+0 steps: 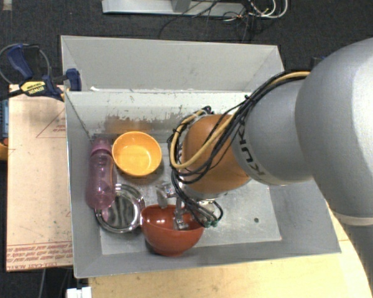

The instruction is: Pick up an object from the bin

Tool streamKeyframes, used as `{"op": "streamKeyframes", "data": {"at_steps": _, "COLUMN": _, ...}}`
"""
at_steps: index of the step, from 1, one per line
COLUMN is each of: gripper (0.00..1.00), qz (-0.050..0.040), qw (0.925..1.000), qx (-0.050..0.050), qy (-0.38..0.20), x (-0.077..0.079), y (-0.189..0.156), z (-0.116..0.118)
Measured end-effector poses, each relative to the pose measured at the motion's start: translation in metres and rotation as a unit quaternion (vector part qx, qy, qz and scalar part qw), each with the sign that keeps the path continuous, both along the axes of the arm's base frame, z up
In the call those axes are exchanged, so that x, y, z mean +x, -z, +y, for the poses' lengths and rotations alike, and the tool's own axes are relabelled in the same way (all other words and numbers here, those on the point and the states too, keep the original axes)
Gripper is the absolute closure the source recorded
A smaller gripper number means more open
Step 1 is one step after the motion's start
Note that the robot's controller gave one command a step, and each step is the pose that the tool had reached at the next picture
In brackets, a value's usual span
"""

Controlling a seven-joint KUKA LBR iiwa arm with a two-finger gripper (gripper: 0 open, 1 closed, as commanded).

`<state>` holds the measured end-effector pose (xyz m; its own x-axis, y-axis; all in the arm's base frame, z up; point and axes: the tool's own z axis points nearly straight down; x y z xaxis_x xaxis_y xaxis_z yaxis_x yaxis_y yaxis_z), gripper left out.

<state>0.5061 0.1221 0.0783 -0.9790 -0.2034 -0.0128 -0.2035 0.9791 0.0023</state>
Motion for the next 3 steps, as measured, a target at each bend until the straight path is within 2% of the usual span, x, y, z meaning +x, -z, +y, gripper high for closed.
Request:
{"op": "streamKeyframes", "data": {"at_steps": 1, "gripper": 0.00, "qz": 0.0050, "qw": 1.0000, "qx": 0.000, "qy": 0.006, "x": 0.000, "y": -0.118, "z": -0.007}}
{"op": "streamKeyframes", "data": {"at_steps": 2, "gripper": 0.00, "qz": 0.0018, "qw": 1.0000, "qx": 0.001, "qy": 0.003, "x": 0.006, "y": -0.142, "z": -0.003}}
{"op": "streamKeyframes", "data": {"at_steps": 3, "gripper": 0.00, "qz": -0.0035, "qw": 0.9996, "qx": 0.002, "qy": 0.028, "x": 0.018, "y": -0.112, "z": -0.005}}
